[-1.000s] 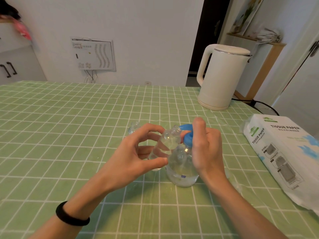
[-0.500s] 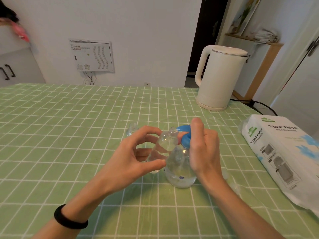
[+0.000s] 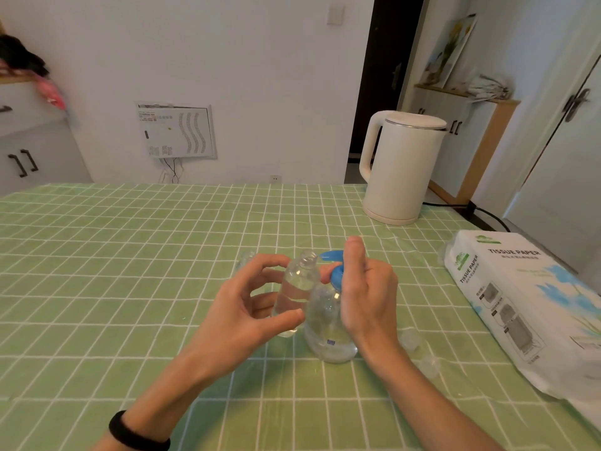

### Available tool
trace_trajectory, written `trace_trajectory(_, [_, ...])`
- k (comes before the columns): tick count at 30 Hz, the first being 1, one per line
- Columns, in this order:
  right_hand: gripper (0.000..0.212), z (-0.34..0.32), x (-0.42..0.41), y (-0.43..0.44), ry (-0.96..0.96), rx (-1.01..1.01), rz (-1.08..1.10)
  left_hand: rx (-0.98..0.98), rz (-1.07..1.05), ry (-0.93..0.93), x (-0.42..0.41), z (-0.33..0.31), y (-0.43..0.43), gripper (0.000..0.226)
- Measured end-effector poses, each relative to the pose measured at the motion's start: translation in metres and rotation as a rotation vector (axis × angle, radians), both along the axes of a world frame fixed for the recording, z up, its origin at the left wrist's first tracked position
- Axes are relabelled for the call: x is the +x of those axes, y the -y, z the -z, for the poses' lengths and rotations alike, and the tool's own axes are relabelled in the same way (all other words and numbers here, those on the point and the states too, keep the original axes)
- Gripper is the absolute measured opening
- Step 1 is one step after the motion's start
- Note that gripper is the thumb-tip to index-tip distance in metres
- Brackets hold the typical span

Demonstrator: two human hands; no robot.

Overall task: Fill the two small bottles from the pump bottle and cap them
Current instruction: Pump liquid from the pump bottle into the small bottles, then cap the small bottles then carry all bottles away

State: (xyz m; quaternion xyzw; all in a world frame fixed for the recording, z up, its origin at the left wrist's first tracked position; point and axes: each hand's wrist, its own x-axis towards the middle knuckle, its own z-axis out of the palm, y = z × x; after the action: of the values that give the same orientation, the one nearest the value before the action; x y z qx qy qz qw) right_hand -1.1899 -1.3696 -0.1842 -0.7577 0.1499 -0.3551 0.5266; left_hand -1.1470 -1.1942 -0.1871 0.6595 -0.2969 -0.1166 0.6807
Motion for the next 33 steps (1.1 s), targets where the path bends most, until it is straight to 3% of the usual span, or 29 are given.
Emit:
trace_trajectory(15, [0.089, -0.004, -0.005, -0.002, -0.021, 0.050, -0.042, -0.045, -0.089, -0.096, -0.040, 0.025, -0.023, 0.055])
trace_trajectory(26, [0.096, -0.005, -0.004, 0.000, -0.039, 0.051, -0.074, 0.062, -0.073, -0.134, -0.056, 0.029, -0.025, 0.061])
trace_trajectory(30, [0.087, -0.010, -0.009, 0.002, -0.107, 0.061, -0.105, 0.047, -0.069, -0.147, -0.056, 0.034, -0.026, 0.061])
trace_trajectory(33, [0.059, -0.016, -0.027, 0.014, -0.085, 0.067, -0.160, 0.030, -0.065, -0.135, -0.055, 0.037, -0.026, 0.062])
